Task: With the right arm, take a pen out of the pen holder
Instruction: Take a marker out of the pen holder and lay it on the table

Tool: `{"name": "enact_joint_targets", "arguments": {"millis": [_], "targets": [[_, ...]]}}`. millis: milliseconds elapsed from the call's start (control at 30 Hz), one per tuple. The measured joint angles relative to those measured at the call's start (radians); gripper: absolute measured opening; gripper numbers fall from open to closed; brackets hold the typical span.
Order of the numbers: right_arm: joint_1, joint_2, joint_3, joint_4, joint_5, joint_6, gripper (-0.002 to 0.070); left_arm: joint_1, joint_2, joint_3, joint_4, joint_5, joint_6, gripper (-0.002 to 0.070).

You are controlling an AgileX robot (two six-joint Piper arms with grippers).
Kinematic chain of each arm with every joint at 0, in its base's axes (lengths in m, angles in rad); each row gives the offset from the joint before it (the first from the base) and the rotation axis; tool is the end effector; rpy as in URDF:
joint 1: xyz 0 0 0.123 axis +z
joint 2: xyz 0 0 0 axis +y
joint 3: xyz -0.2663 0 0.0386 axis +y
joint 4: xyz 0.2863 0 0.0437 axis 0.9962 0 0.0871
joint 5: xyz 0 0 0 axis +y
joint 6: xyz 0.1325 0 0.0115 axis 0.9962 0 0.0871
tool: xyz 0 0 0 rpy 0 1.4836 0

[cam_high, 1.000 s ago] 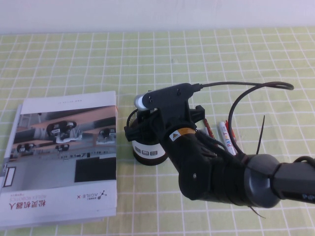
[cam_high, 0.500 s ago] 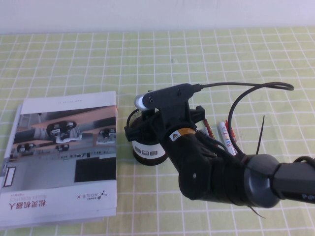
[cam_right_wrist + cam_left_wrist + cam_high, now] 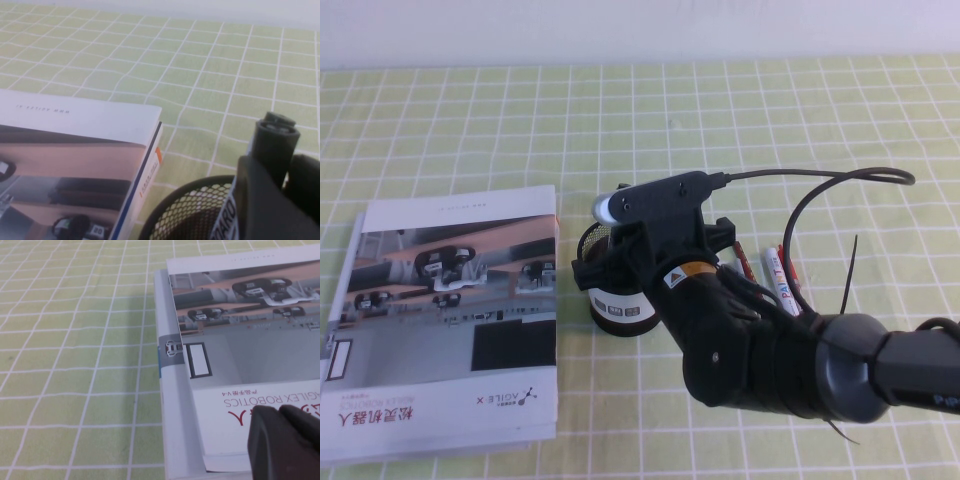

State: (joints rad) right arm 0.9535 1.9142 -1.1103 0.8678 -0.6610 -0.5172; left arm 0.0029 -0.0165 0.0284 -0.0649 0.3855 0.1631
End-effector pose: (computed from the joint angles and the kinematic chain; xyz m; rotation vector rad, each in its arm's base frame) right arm 0.3228 0.3472 0.1557 -0.3058 1.7841 0.4045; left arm 0.1465 -0.0028 0.1569 0.1108 1.8772 0.0497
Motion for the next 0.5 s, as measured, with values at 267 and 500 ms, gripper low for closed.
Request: {"name": "enact_joint_targets", "arguments": {"millis": [267,500], "targets": [[0.0,0.0,0.0,0.0,0.0,0.0,0.0068,0.0,0.0,0.0,0.0,0.0,0.0,-0.0006],[0.0,0.0,0.0,0.0,0.0,0.0,0.0054,0.0,0.0,0.0,0.0,0.0,0.0,-0.0006]]}}
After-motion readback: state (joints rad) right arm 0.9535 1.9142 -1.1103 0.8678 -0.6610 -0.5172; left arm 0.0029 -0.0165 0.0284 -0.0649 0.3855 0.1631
